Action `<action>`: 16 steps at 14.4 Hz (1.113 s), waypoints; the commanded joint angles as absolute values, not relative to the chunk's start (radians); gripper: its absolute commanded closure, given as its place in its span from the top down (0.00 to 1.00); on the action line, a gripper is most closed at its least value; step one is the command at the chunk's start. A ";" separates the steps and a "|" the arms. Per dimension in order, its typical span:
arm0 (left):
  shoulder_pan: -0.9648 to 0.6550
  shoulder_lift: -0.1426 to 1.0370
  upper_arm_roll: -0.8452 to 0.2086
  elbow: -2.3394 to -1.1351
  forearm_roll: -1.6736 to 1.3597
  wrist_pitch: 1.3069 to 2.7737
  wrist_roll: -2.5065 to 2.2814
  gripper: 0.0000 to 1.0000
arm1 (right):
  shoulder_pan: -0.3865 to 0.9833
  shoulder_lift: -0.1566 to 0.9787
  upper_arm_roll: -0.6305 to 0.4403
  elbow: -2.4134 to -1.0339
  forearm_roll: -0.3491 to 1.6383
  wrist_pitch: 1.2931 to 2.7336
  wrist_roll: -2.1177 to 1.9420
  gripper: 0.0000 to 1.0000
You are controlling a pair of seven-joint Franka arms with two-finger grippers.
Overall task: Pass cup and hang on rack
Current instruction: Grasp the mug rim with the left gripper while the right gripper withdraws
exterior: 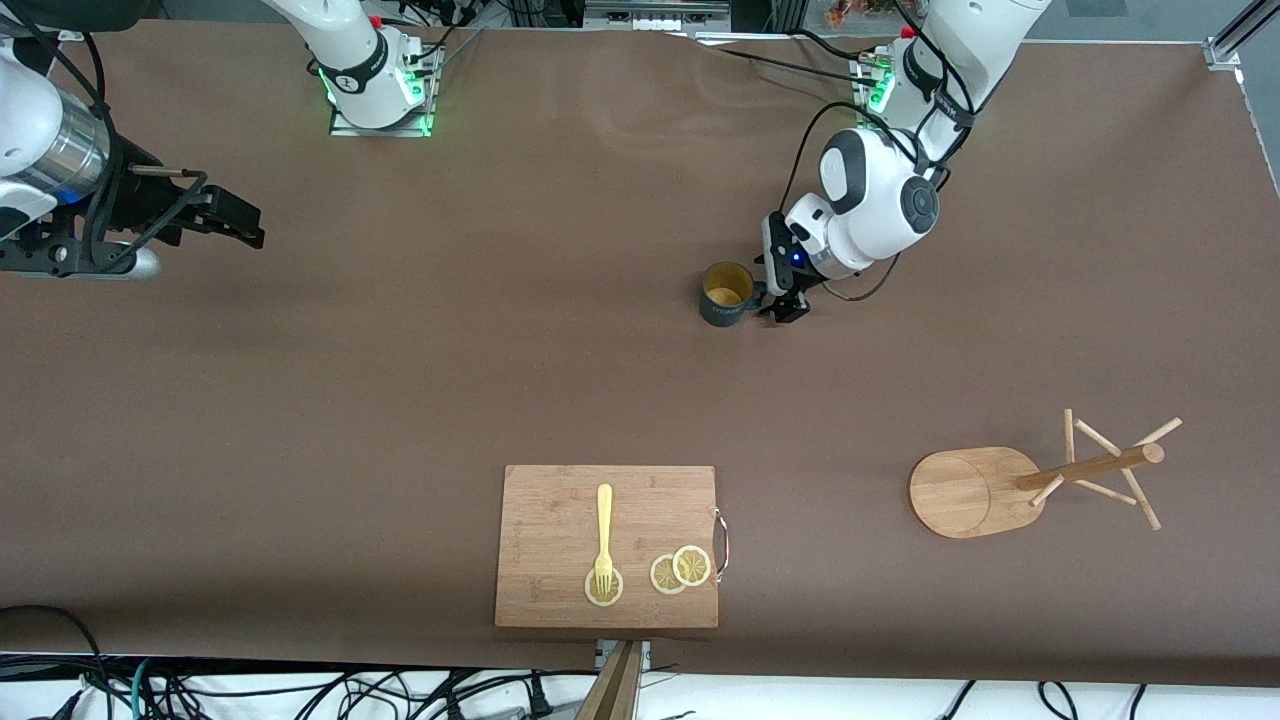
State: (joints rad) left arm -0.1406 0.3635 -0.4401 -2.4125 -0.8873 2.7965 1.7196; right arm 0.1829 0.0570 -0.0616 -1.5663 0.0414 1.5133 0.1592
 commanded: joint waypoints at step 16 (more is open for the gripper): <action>-0.158 0.408 -0.457 -2.378 -0.983 2.829 1.753 0.73 | 0.163 0.072 -0.057 -1.509 0.011 1.546 0.021 1.00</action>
State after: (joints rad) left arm -0.1457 0.3912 -0.4562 -2.3983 -0.9336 2.8129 1.7197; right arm 0.1681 0.0669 -0.0673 -1.5272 0.0224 1.5467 0.0365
